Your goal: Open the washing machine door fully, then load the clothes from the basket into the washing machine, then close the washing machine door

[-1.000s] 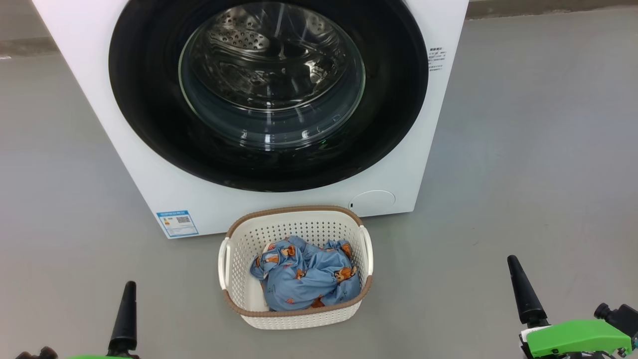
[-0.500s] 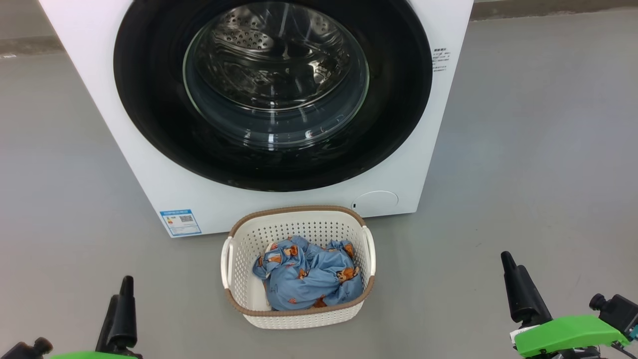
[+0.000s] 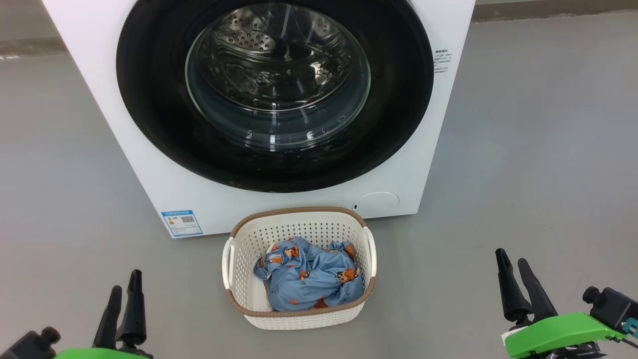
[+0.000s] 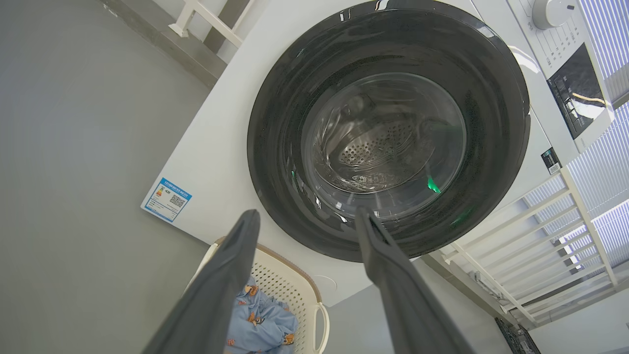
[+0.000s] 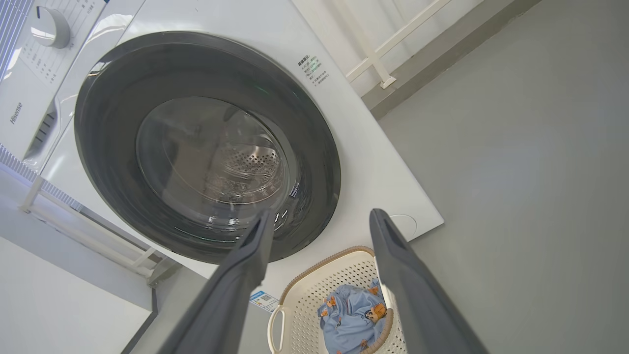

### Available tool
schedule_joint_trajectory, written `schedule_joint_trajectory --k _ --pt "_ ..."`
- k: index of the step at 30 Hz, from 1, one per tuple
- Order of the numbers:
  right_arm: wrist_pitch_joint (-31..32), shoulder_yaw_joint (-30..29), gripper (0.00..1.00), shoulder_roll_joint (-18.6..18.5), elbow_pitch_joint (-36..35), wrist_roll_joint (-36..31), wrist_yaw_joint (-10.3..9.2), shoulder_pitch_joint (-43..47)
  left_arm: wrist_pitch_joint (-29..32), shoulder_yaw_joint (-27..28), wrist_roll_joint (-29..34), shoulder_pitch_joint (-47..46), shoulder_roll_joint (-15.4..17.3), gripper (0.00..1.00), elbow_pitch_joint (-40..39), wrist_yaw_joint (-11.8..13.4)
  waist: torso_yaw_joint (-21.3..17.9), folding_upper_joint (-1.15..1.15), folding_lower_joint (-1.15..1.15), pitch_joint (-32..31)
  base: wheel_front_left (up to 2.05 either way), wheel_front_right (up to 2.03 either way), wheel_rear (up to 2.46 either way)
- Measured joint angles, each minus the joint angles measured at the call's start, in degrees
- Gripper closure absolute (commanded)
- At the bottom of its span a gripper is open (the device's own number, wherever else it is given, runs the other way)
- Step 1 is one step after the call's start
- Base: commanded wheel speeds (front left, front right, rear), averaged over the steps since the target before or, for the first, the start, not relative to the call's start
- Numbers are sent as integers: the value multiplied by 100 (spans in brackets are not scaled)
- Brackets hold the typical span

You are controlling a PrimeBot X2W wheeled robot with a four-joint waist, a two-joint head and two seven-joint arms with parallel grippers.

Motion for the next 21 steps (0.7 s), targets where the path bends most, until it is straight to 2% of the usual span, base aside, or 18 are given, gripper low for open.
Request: schedule_joint_trajectory --k 14,21 --pt "-230 21 0 1 -69 -965 0 0 -221 -410 835 -1 293 0 8 -1 -9 0 0 -9 0 0 0" --pt "-352 34 0 1 -65 -1512 0 -1 -332 -537 1325 -2 333 0 11 -1 -26 0 0 -16 0 0 0"
